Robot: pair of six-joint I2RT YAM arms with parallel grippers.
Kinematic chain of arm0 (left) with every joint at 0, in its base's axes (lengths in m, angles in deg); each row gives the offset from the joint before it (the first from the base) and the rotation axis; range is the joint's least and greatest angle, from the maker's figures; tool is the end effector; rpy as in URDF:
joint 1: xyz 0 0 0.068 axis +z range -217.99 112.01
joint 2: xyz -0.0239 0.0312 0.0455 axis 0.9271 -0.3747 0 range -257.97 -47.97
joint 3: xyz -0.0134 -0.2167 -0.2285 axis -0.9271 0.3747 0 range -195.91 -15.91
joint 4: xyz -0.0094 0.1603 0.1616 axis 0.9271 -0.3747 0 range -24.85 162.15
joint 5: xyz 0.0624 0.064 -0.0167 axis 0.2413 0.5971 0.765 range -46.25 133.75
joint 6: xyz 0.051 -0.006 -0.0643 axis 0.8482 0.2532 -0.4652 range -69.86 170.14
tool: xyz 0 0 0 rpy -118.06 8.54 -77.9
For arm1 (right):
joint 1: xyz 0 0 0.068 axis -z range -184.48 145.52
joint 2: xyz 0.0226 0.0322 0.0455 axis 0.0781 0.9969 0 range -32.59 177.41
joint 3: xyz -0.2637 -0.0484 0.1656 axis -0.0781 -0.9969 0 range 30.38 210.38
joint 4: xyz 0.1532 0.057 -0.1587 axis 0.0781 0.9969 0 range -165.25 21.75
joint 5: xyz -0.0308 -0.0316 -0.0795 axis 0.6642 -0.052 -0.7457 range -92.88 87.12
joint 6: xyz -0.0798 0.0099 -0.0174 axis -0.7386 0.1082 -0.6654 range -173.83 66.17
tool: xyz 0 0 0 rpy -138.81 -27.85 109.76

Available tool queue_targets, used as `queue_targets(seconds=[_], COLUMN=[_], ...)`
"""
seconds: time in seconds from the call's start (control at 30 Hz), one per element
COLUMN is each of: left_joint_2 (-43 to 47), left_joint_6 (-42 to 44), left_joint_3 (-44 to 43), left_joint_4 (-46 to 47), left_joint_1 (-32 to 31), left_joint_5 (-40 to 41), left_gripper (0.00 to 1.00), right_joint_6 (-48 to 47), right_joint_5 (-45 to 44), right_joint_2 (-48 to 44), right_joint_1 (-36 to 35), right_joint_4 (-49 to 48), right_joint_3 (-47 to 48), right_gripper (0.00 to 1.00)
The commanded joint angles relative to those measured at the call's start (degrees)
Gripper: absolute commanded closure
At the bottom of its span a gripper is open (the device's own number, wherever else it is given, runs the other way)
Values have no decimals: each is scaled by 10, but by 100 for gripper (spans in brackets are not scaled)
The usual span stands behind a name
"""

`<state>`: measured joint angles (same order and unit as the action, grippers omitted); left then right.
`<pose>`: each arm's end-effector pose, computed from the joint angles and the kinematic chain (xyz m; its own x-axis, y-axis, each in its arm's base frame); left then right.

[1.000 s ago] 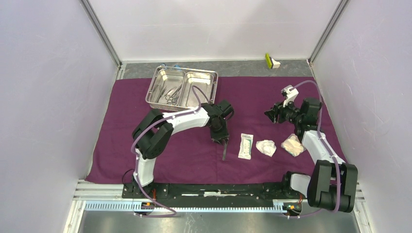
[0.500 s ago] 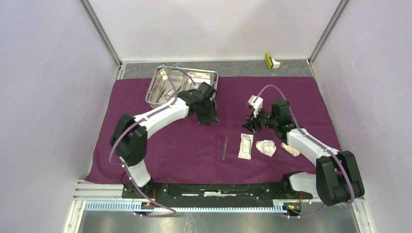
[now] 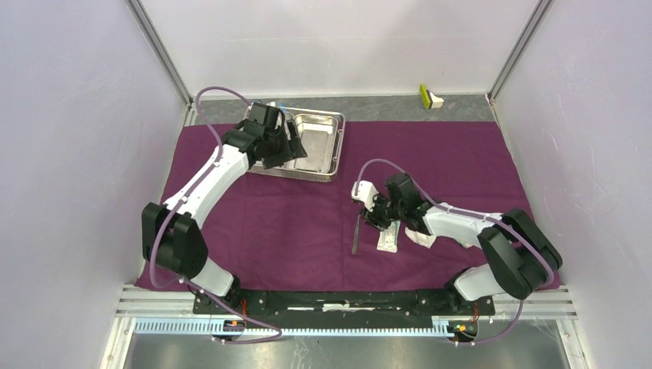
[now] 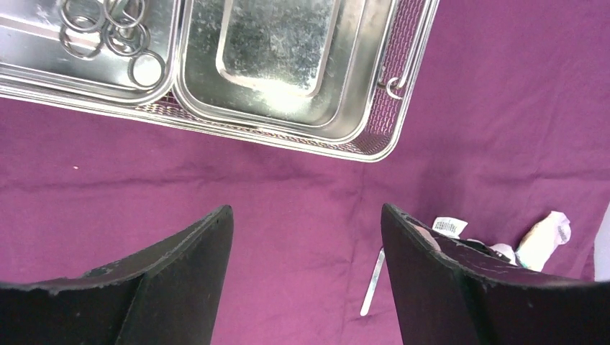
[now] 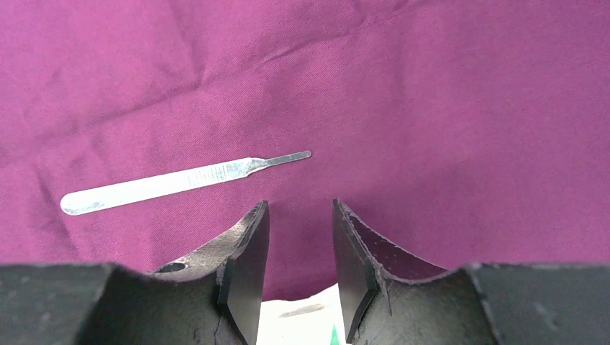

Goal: Open and lay out the surgical kit
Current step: Place the medical item in the surgical kit, then pick up the medical item from the container.

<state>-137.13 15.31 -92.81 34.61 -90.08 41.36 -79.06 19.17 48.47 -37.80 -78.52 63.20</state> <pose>0.3011 -0.1254 0.3241 -0.8098 -0.2872 -0.5117 -0.0753 0.9157 -0.3948 0.1985 0.1626 0.2022 -0.2226 -0.6192 -0.7530 -0.9130 0.4032 -0.0616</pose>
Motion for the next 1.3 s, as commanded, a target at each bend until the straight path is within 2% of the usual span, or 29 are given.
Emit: queue_targets(seconds=[0.0,0.17,0.47,1.27], left_joint_2=[40,49,51,68], left_joint_6=[40,29,41,43], left_joint_3=[-5,25,35,59], left_joint_4=[19,34,40,52], left_joint_1=[16,42,69,92], left_joint_5=[19,-5,-2,1], left_gripper=[18,17,16,16], right_joint_6=[-20,-16,-15,-15], right_joint_5=[-46,-48,-48,-44], right_joint_2=[23,37,46,71], right_joint_1=[-20,-34,-48,-72], right_joint_4=[-9,-13,-15,-19], right_joint_3=[32,43,47,60], right_gripper=[57,57,57,58])
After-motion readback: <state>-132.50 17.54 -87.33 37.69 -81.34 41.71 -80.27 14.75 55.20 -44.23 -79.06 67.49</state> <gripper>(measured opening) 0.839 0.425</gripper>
